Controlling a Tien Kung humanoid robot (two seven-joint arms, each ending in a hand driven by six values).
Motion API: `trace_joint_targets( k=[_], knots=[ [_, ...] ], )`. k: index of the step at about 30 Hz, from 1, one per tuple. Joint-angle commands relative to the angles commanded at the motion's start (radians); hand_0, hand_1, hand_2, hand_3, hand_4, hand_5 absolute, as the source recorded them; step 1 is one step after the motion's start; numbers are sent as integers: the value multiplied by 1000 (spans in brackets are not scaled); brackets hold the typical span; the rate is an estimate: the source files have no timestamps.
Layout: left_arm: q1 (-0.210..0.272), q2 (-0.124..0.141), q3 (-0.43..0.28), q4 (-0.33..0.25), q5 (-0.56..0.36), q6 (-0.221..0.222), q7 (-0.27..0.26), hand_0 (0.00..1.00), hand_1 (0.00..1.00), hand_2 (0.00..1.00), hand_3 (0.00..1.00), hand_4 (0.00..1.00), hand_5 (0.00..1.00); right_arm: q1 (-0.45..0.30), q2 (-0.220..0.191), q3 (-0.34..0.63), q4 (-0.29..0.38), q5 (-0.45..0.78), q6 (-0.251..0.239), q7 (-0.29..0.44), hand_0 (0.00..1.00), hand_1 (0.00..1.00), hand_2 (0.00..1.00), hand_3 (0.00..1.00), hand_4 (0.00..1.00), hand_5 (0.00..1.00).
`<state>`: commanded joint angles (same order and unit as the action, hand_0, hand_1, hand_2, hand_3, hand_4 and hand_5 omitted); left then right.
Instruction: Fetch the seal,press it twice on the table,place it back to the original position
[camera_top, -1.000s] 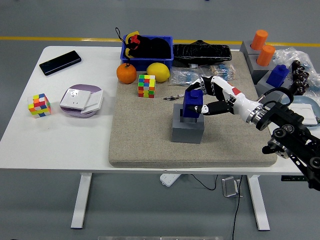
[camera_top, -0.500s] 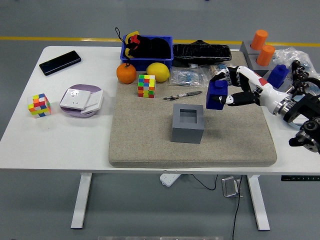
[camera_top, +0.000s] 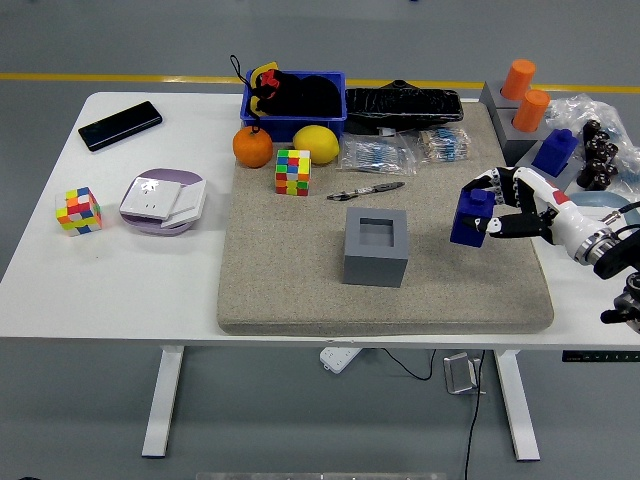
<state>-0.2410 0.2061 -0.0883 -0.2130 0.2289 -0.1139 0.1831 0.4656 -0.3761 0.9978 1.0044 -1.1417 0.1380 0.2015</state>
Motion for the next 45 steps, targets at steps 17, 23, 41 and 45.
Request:
trace_joint_targets(
  k=[17,23,41,45],
  knots=[
    [7,0,1,-1,2,0,-3,723,695,684,757,712,242,-21,46,-36,-108,-11,-9,6,598,471,479,532,758,2],
    [9,-4,-4,1,3,-1,-3,723,695,684,755,712,241,-22,51,-30,-111,-14,-10,11,600,472,478,531,757,2],
    [5,-2,-7,2,1,-3,-1,723,695,683,754,712,242,27,22,18,49,-13,0,0,597,471,477,529,756,2],
    [6,-2,-4,2,-2,-3,0,723,695,683,754,712,242,54,30,15,92,-3,2,-4,597,471,477,529,756,2]
  ],
)
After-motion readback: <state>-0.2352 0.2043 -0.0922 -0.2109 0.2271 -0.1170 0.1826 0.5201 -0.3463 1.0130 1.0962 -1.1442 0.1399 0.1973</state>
